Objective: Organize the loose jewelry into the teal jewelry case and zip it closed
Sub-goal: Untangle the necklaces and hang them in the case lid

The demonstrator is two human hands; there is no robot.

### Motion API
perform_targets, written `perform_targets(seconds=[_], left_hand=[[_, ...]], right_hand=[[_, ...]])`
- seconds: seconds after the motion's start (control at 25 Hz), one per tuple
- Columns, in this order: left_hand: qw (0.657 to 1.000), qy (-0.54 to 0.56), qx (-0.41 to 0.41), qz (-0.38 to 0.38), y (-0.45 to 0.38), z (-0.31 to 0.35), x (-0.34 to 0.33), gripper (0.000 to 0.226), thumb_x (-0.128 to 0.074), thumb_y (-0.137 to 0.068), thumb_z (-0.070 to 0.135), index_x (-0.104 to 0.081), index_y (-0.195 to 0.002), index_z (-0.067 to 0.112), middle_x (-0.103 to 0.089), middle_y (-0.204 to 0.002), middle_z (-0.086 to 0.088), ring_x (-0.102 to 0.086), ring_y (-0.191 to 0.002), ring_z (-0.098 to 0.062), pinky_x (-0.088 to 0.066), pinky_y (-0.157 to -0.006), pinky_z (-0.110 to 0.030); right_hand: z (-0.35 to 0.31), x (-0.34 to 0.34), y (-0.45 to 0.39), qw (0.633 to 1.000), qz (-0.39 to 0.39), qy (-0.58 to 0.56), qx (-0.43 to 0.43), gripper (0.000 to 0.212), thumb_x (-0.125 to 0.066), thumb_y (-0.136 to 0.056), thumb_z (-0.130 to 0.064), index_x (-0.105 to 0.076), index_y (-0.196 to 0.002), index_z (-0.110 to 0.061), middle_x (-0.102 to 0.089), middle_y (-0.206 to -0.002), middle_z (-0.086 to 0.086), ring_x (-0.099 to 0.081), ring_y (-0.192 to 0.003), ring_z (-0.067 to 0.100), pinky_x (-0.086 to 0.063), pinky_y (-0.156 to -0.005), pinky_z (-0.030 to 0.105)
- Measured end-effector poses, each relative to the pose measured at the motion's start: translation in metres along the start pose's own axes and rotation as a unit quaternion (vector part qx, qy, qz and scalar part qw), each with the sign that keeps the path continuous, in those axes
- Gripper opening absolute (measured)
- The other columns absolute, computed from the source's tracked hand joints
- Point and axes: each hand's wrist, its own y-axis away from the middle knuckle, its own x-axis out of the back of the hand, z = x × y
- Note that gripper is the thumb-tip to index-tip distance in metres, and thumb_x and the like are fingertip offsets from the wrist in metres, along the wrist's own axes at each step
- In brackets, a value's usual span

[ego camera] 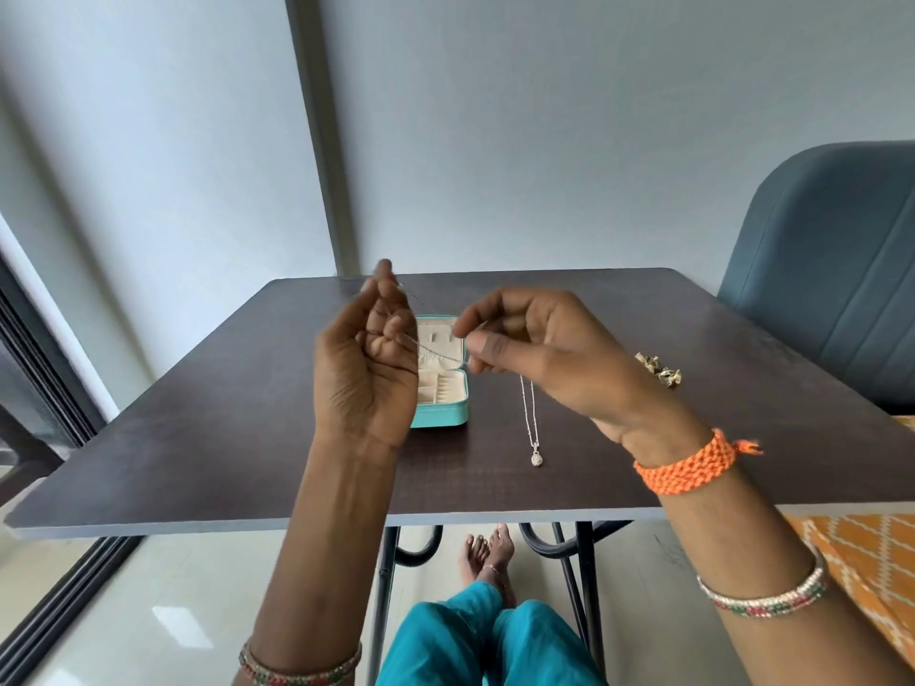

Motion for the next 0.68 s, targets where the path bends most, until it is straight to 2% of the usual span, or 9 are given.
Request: perform_targets(seconds=[0.08, 0.16, 0.24, 0.28, 0.4, 0.44, 0.48, 0.6, 0.68], left_hand=[[1.000, -0.011, 0.006, -0.003, 0.000, -0.009, 0.003, 0.013, -0.046, -0.089, 0.003, -0.058, -0.095, 0.001, -0.066, -0.080, -0.005, -0.064, -0.067, -0.009, -0.054, -0.066, -0.015], [0.998, -0.056, 0.021, -0.018, 0.000, -0.016, 0.007, 0.014, -0.047, -0.086, 0.004, -0.057, -0.095, 0.003, -0.065, -0.084, -0.006, -0.065, -0.077, -0.013, -0.056, -0.075, -0.023], [0.990, -0.126, 0.033, -0.052, 0.003, -0.023, 0.007, 0.018, -0.044, -0.087, 0.005, -0.062, -0.089, 0.006, -0.062, -0.083, -0.006, -0.062, -0.075, -0.013, -0.053, -0.070, -0.022], [0.984, -0.158, 0.035, -0.069, 0.005, -0.025, 0.007, 0.024, -0.042, -0.089, 0.005, -0.065, -0.084, 0.007, -0.061, -0.080, -0.006, -0.060, -0.070, -0.012, -0.051, -0.067, -0.021], [0.967, -0.235, 0.036, -0.090, 0.011, -0.030, 0.001, 0.032, -0.037, -0.093, 0.005, -0.063, -0.076, 0.008, -0.056, -0.065, -0.003, -0.052, -0.054, -0.010, -0.048, -0.053, -0.018], [0.961, -0.260, 0.035, -0.093, 0.012, -0.030, 0.000, 0.028, -0.037, -0.093, 0.004, -0.061, -0.078, 0.007, -0.055, -0.064, -0.002, -0.049, -0.053, -0.009, -0.047, -0.052, -0.017], [0.954, -0.281, 0.036, -0.095, 0.013, -0.030, -0.001, 0.024, -0.039, -0.092, 0.003, -0.061, -0.081, 0.006, -0.054, -0.065, -0.002, -0.048, -0.054, -0.008, -0.046, -0.052, -0.016], [0.951, -0.295, 0.033, -0.089, 0.010, -0.028, 0.001, 0.018, -0.044, -0.091, 0.000, -0.061, -0.094, 0.002, -0.053, -0.077, -0.007, -0.050, -0.062, -0.009, -0.050, -0.058, -0.016], [0.954, -0.288, 0.020, -0.077, 0.008, -0.028, 0.005, 0.017, -0.047, -0.090, -0.001, -0.062, -0.093, 0.004, -0.055, -0.082, -0.009, -0.054, -0.068, -0.011, -0.052, -0.066, -0.017]], right_hand=[[-0.007, -0.005, -0.001, 0.988, -0.041, 0.150, 0.024, 0.013, -0.063, -0.087, -0.008, -0.061, -0.088, -0.020, -0.071, -0.070, -0.004, -0.063, -0.069, 0.004, -0.048, -0.078, 0.021], [-0.020, -0.005, -0.006, 0.970, -0.072, 0.228, 0.036, 0.015, -0.063, -0.085, -0.007, -0.058, -0.088, -0.021, -0.072, -0.070, -0.007, -0.061, -0.067, -0.002, -0.047, -0.074, 0.016], [-0.030, 0.002, -0.013, 0.972, -0.081, 0.217, 0.036, 0.015, -0.062, -0.085, -0.003, -0.058, -0.090, -0.017, -0.072, -0.070, -0.005, -0.061, -0.065, -0.002, -0.046, -0.068, 0.013], [-0.033, 0.006, -0.016, 0.975, -0.075, 0.205, 0.034, 0.015, -0.061, -0.085, -0.002, -0.058, -0.092, -0.015, -0.072, -0.070, -0.002, -0.064, -0.065, 0.003, -0.048, -0.068, 0.017], [-0.032, 0.021, -0.021, 0.986, -0.046, 0.160, 0.015, 0.014, -0.060, -0.087, -0.003, -0.057, -0.095, -0.014, -0.073, -0.074, 0.006, -0.068, -0.073, 0.021, -0.052, -0.080, 0.037], [-0.031, 0.024, -0.021, 0.989, -0.035, 0.140, 0.008, 0.014, -0.060, -0.088, -0.003, -0.057, -0.095, -0.014, -0.073, -0.073, 0.005, -0.068, -0.075, 0.023, -0.051, -0.085, 0.039], [-0.029, 0.027, -0.021, 0.992, -0.024, 0.123, 0.002, 0.012, -0.059, -0.088, -0.004, -0.058, -0.095, -0.014, -0.071, -0.070, 0.004, -0.066, -0.074, 0.020, -0.051, -0.085, 0.036], [-0.025, 0.031, -0.017, 0.997, -0.008, 0.073, -0.022, 0.008, -0.059, -0.089, -0.007, -0.059, -0.093, -0.014, -0.062, -0.059, -0.001, -0.050, -0.065, 0.015, -0.042, -0.061, 0.017], [-0.022, 0.029, -0.017, 0.998, -0.014, 0.050, -0.031, 0.007, -0.059, -0.090, -0.007, -0.059, -0.093, -0.014, -0.056, -0.056, -0.001, -0.044, -0.062, 0.014, -0.035, -0.053, 0.014]])
